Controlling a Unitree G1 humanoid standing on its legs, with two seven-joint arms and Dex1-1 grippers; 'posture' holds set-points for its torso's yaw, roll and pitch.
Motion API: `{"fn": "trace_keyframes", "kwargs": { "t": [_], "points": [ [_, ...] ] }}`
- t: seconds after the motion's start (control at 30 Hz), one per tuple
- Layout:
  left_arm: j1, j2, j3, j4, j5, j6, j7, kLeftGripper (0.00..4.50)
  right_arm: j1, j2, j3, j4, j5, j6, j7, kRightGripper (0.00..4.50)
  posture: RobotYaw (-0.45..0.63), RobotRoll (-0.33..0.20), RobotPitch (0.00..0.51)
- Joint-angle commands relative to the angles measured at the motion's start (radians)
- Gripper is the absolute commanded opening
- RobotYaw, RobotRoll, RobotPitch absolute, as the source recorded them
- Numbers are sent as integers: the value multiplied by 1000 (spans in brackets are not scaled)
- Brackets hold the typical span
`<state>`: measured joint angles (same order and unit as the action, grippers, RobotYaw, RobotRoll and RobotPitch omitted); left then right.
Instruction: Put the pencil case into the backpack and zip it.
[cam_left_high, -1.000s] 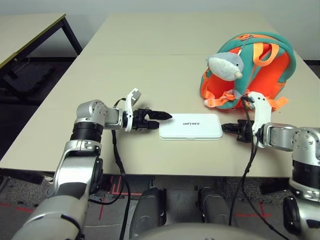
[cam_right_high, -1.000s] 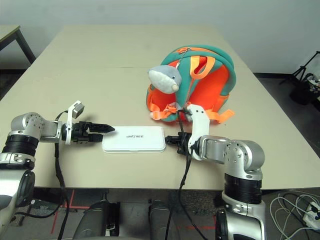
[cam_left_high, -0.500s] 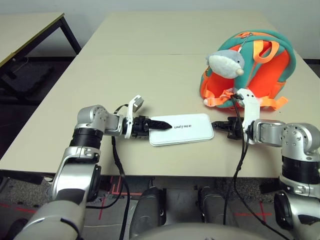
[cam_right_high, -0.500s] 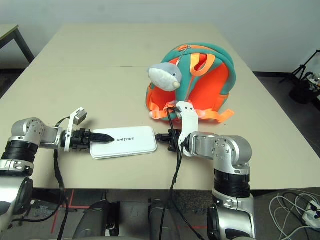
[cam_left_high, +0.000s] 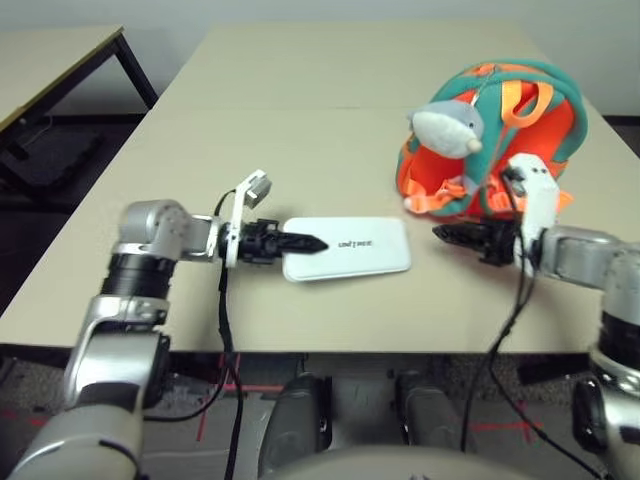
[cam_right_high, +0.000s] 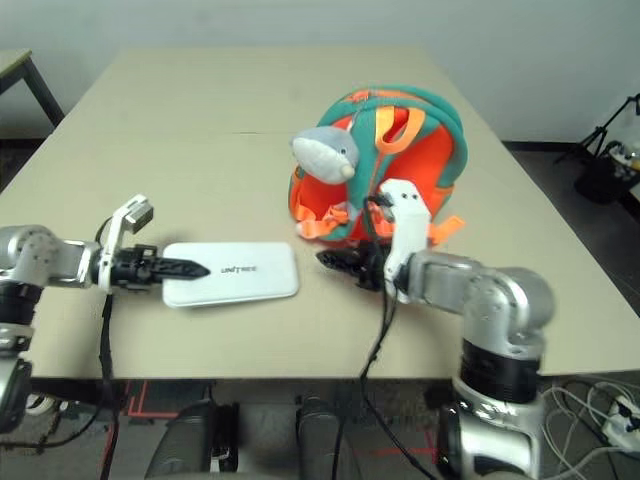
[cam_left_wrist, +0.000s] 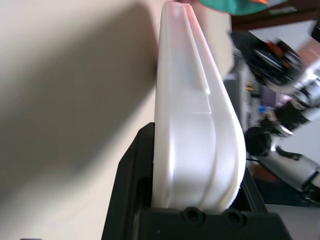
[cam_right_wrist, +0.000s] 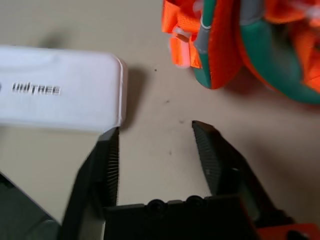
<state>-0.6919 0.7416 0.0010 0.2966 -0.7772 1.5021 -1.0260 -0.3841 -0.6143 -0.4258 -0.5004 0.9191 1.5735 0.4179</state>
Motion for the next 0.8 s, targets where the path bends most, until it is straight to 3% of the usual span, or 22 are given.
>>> {"fn": "trace_keyframes", "kwargs": {
  "t": [0.03, 0.07, 0.27, 0.47, 0.6, 0.8],
  "points": [
    [-7, 58, 38, -54, -25, -6, -26, 1417, 26, -89, -118, -74, 181, 41, -3, 4080, -103, 0, 101],
    [-9, 68, 46, -56, -24, -11, -22, 1417, 19, -88, -148, -83, 207, 41, -33, 4447, -118, 0, 101],
    [-50, 91, 86, -42, -9, -74, -4, 1417, -44, 31, -184, -156, 204, 39, -223, 4500, -134, 0, 99],
    [-86, 69, 90, -30, -6, -87, 5, 1417, -46, 113, -34, -147, 63, -89, -334, 4500, -117, 0, 93],
    [-94, 54, 108, -41, -13, -81, 23, 1417, -41, 92, 101, -95, -87, -269, -313, 4500, -86, 0, 92],
    [-73, 59, 136, -57, -23, -74, 42, 1417, -68, 132, 161, 0, -220, -440, -328, 4500, -70, 0, 89]
  ]
}}
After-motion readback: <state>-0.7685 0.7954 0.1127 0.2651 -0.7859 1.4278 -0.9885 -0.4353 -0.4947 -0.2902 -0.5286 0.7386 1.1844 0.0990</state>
